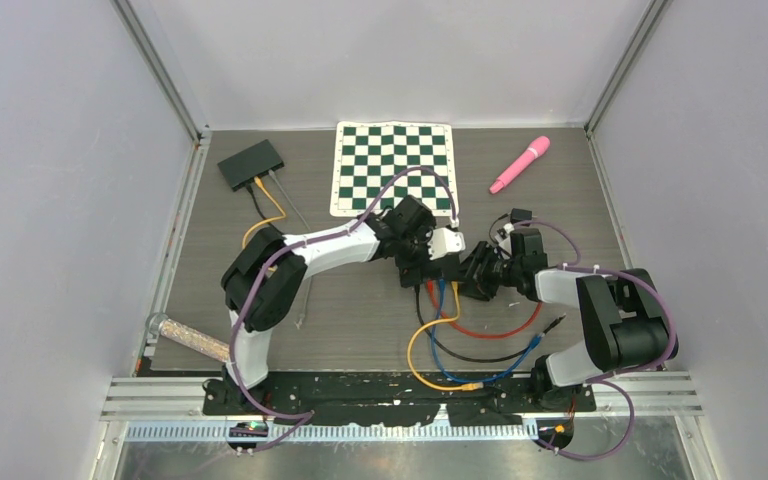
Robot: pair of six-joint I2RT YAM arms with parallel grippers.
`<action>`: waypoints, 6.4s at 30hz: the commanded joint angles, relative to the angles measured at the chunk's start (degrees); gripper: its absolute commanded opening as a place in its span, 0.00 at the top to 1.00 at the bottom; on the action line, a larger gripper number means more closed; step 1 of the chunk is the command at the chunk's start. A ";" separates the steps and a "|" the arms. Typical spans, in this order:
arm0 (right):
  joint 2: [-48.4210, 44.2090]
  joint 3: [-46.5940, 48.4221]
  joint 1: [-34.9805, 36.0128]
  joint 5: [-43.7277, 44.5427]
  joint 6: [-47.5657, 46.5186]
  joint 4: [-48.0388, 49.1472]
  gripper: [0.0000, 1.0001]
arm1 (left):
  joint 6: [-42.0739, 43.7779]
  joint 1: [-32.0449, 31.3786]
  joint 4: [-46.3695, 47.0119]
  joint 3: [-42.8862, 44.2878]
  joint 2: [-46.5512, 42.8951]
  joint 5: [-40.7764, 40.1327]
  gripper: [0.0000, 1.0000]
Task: Pull the plug from the switch port
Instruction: Pull the connector from the switch port.
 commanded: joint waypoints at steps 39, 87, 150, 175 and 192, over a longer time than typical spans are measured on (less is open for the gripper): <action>0.36 0.58 0.27 11.51 -1.10 -0.18 0.60 | -1.64 -0.20 -5.41 6.39 5.89 5.62 0.27; 2.01 -4.31 0.38 10.48 6.69 10.48 0.60 | -1.54 0.41 -4.89 5.80 5.74 7.59 0.29; 3.67 -6.81 0.22 8.67 4.68 13.86 0.49 | 3.02 3.49 -17.94 14.73 9.82 20.20 0.33; 11.21 -10.37 0.19 4.44 14.03 35.66 0.74 | 2.71 4.37 -20.53 17.14 11.14 22.35 0.34; 9.28 -12.99 -1.54 0.79 10.49 36.14 0.60 | 1.80 4.02 -19.22 16.34 10.88 20.82 0.36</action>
